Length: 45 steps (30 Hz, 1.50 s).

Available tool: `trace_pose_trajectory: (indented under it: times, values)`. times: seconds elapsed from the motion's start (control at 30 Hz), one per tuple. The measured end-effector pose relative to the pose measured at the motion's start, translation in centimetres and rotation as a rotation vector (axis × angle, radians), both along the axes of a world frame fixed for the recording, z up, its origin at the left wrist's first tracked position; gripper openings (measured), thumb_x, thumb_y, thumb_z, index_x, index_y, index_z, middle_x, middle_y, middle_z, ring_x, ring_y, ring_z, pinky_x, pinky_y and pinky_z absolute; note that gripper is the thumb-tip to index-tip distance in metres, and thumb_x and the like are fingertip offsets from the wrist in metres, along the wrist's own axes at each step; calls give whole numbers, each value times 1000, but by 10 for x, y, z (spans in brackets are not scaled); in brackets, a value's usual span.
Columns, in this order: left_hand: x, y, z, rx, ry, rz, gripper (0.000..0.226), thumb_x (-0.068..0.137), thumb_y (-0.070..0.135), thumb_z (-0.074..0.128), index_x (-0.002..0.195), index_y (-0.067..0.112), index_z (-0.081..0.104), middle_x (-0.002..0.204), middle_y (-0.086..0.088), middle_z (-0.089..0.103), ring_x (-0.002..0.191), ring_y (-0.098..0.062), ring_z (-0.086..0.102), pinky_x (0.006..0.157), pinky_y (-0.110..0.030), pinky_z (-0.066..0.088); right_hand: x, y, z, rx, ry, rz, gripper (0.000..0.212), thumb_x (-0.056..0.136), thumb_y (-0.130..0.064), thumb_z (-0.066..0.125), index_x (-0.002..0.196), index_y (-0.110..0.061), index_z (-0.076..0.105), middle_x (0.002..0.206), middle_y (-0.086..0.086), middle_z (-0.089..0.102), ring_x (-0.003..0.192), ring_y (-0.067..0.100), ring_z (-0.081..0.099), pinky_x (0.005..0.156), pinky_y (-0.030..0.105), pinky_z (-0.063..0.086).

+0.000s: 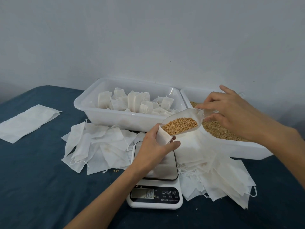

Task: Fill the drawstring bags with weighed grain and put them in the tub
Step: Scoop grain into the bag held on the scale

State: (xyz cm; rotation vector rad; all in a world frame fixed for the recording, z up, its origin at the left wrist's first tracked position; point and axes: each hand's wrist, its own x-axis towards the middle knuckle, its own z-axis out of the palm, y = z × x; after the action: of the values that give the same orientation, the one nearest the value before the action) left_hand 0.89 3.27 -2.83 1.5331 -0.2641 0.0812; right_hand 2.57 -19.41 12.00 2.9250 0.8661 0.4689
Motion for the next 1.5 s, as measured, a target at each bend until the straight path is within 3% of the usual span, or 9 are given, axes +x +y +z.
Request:
trace_pose_trajectory:
  times: [0.23, 0.4, 0.5, 0.77, 0.97, 1.5]
  values:
    - [0, 1, 1, 21, 8, 13, 41, 80, 21, 86, 113, 31, 65, 107, 10, 78, 101, -9, 75, 83, -10, 50, 0, 1, -1, 0, -12, 8, 41, 91, -12, 72, 131, -20, 68, 109, 0, 62, 102, 21, 65, 127, 44, 10]
    - [-1, 1, 2, 12, 9, 16, 43, 77, 27, 85, 115, 27, 65, 107, 7, 78, 101, -8, 75, 87, -19, 52, -1, 3, 0, -5, -18, 7, 41, 91, -13, 72, 131, -21, 67, 110, -1, 61, 104, 19, 64, 127, 43, 9]
    - [-2, 1, 3, 4, 7, 16, 43, 77, 24, 85, 115, 27, 65, 105, 7, 78, 99, -5, 75, 82, -12, 51, -2, 3, 0, -2, -21, 15, 41, 91, -13, 72, 131, -21, 67, 110, -2, 61, 104, 19, 63, 127, 43, 9]
    - [-1, 0, 2, 5, 2, 10, 47, 75, 29, 85, 118, 26, 65, 105, 7, 78, 99, -7, 75, 90, -27, 54, -3, 4, 1, -6, -43, 21, 42, 89, -10, 74, 130, -19, 68, 108, 1, 62, 101, 20, 64, 127, 44, 11]
    - [0, 0, 1, -8, 1, 9, 47, 74, 28, 85, 116, 26, 65, 105, 8, 78, 99, -6, 75, 84, -17, 54, -2, 5, -1, -18, -69, 27, 41, 88, -8, 75, 127, -17, 70, 106, 3, 63, 97, 23, 65, 126, 45, 12]
    - [0, 1, 2, -13, 12, 12, 36, 79, 20, 85, 111, 24, 68, 102, 9, 79, 97, -2, 75, 76, -7, 49, 0, 2, -4, 22, -16, 15, 40, 90, -9, 73, 129, -17, 69, 108, 2, 63, 101, 22, 65, 127, 42, 10]
